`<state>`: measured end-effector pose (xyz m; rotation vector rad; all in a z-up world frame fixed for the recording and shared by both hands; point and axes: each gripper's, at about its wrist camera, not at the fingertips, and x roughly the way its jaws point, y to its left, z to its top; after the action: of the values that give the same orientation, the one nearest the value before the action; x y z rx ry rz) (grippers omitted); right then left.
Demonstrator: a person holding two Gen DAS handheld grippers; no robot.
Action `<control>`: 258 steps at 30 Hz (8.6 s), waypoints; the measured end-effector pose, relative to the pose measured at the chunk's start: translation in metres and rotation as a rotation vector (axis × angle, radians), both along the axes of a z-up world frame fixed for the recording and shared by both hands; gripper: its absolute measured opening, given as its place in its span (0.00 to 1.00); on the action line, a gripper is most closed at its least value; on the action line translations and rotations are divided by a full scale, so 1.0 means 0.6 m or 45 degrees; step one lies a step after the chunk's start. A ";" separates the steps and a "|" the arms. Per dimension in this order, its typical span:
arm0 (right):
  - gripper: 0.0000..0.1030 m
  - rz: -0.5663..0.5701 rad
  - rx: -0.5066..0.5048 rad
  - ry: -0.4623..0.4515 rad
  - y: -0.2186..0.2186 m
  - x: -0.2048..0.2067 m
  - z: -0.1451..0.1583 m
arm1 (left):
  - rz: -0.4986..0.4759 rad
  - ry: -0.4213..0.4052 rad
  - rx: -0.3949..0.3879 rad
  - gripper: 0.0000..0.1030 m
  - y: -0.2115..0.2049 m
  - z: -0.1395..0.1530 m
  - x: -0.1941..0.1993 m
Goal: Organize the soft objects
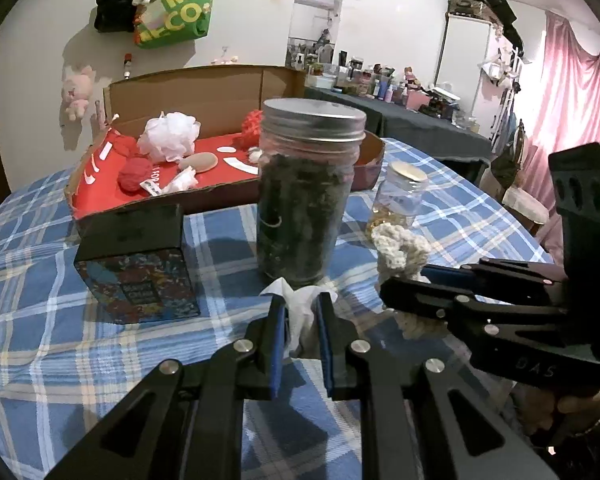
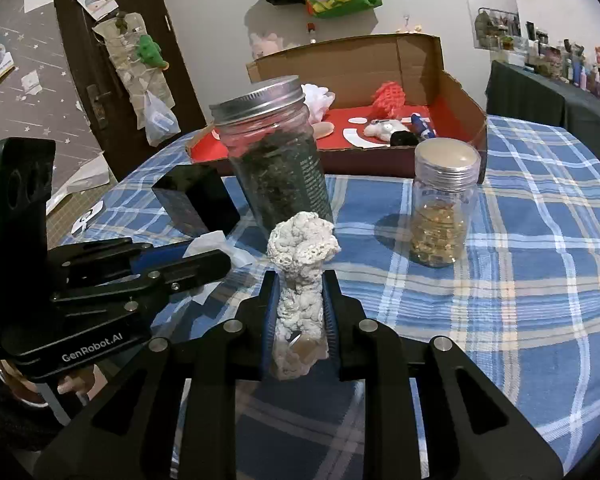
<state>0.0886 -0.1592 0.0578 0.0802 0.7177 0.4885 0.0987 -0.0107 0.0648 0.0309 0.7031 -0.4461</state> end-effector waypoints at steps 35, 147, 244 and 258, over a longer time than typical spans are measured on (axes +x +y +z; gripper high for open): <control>0.20 -0.141 0.000 0.055 -0.079 -0.003 -0.003 | 0.154 0.024 -0.011 0.15 0.115 0.000 -0.022; 0.26 0.456 -0.421 0.546 0.088 0.477 0.004 | -0.330 0.477 0.329 0.21 -0.040 0.003 0.423; 0.74 -0.176 -0.303 0.474 0.009 0.365 0.028 | 0.418 0.422 0.222 1.00 0.059 0.023 0.341; 0.75 -0.176 -0.301 0.471 0.007 0.363 0.029 | 0.425 0.436 0.211 1.00 0.062 0.021 0.342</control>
<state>0.3062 -0.1548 0.0752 -0.0028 1.1202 0.2544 0.3038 0.0265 0.0775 -0.0076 1.0605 -0.0695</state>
